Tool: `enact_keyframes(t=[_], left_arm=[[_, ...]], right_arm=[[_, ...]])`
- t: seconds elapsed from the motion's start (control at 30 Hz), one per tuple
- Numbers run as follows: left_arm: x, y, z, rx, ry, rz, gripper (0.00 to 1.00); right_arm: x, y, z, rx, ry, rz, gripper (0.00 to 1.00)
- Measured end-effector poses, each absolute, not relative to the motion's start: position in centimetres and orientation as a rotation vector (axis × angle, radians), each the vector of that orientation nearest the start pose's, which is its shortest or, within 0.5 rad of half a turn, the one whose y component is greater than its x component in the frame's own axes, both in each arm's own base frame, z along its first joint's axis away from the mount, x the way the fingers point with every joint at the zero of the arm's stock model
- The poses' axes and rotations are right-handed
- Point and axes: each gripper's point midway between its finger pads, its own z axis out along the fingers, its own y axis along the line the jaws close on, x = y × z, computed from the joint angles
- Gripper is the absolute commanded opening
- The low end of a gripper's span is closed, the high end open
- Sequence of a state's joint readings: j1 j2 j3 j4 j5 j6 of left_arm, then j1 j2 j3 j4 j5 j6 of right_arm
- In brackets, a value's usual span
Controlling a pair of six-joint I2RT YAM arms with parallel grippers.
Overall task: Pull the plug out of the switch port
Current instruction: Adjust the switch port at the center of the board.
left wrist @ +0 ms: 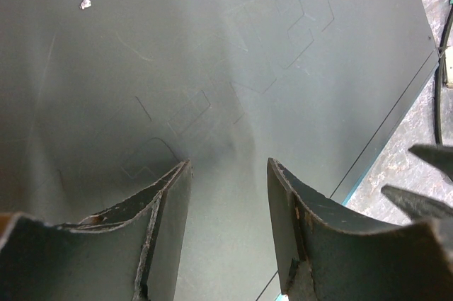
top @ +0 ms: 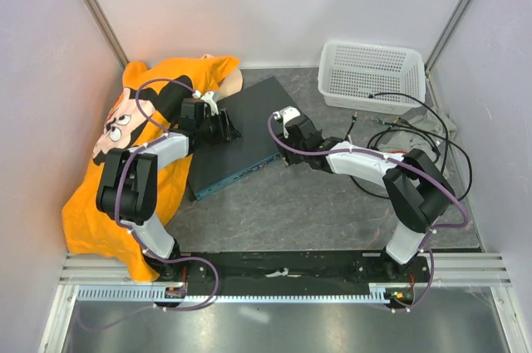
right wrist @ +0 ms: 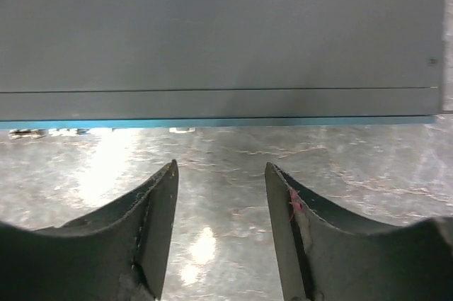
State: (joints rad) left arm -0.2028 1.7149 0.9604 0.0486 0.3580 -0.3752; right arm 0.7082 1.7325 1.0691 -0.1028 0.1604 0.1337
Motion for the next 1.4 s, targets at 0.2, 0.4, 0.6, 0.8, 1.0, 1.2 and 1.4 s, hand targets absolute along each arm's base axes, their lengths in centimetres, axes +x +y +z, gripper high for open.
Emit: enact_keyframes(t=[0.2,0.4,0.6,0.8,1.0,1.2,1.4], left_arm=[[40.6,-16.1,7.0,-0.006,2.35,-0.72,0.56],[40.6,-16.1,7.0,0.002,2.369,-0.714,0.55],[40.6,-16.3,6.9,0.008,2.374,-0.725,0.54],[41.1,-17.3,6.9,0.037,2.368,-0.763,0.54],[41.4,-18.1,6.9,0.058,2.368,-0.781,0.54],[41.4,-19.2,7.0,0.089,2.368,-0.787,0.54],[41.0,-20.3,6.9,0.121,2.37,-0.796,0.54]], right_arm=[[35.6,26.3,6.8,-0.614,2.254,0.209,0.6],[35.4,26.9,5.8,-0.672,2.265,0.251,0.54],[35.2,27.6,4.3,-0.698,2.293,0.282,0.53],[35.4,28.6,4.7,-0.657,2.276,0.327,0.53],[35.5,29.3,5.0,-0.654,2.256,0.348,0.53],[35.6,29.7,4.9,-0.651,2.247,0.358,0.5],[35.5,30.0,3.6,-0.669,2.269,0.349,0.49]])
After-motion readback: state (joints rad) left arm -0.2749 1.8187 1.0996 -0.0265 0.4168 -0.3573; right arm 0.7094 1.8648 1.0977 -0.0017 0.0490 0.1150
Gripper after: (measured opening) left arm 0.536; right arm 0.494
